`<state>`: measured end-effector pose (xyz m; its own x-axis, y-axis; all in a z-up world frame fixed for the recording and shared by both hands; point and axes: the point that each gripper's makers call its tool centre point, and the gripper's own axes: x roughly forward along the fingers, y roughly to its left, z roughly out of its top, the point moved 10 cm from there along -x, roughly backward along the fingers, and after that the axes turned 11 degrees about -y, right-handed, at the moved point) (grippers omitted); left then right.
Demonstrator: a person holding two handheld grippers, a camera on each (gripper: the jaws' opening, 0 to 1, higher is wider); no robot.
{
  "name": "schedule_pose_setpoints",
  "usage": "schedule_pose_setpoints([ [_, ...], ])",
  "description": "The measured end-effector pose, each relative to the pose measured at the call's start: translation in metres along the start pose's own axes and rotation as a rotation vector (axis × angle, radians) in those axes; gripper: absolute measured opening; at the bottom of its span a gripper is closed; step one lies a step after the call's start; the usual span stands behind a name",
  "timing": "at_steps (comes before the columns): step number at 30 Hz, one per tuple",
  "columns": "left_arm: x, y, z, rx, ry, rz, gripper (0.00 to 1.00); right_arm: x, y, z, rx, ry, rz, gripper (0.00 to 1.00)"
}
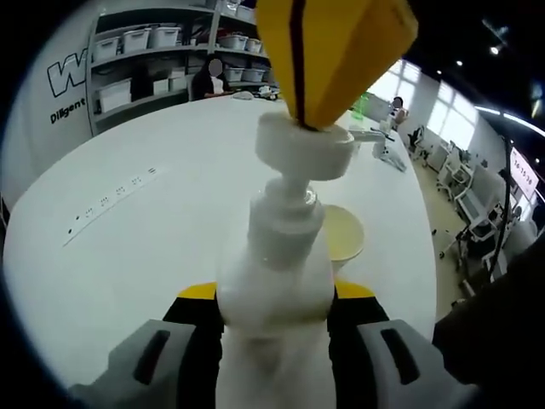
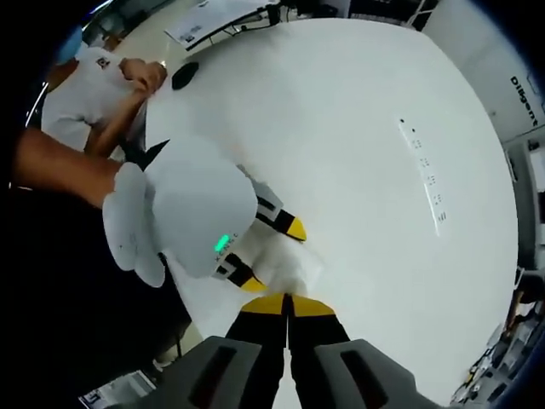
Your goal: Hold the bottle steady, press the pump all the way down and release, and repeat the specified number of times to dispense into the cup
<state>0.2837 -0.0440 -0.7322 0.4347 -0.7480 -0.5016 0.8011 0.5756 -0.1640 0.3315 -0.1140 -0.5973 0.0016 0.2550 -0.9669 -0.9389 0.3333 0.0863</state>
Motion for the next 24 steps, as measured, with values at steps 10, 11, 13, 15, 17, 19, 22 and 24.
schedule_pose_setpoints([
  [10, 0.0003, 0.0005, -0.0004, 0.002, -0.008, -0.002, 0.46, 0.0008, -0.0001, -0.0005, 0.008, -0.008, 0.004, 0.0],
  [11, 0.0005, 0.0006, -0.0005, 0.002, -0.007, -0.002, 0.46, 0.0009, 0.0, -0.0006, 0.008, -0.008, 0.004, 0.0],
  [13, 0.0008, 0.0007, -0.0006, 0.003, -0.006, -0.003, 0.46, 0.0009, 0.0001, -0.0006, 0.007, -0.007, 0.004, 0.0],
  [15, 0.001, 0.0008, -0.0006, 0.003, -0.007, -0.003, 0.46, 0.001, 0.0001, -0.0004, 0.005, -0.006, 0.005, 0.0],
  [17, 0.001, 0.0008, -0.0005, 0.004, -0.008, -0.005, 0.46, 0.0011, 0.0, -0.0003, 0.005, -0.005, 0.005, 0.0],
  [19, 0.0009, 0.0008, -0.0002, 0.004, -0.009, -0.008, 0.46, 0.0012, -0.0003, -0.0001, 0.007, -0.004, 0.006, 0.0],
  [22, 0.0016, 0.0014, -0.0003, 0.005, -0.004, -0.012, 0.46, 0.0015, -0.0004, 0.0003, 0.01, -0.002, 0.008, 0.0],
  [24, 0.0021, 0.0015, -0.0003, 0.008, -0.002, -0.012, 0.46, 0.0027, -0.0001, 0.0008, 0.011, 0.004, 0.008, 0.0],
])
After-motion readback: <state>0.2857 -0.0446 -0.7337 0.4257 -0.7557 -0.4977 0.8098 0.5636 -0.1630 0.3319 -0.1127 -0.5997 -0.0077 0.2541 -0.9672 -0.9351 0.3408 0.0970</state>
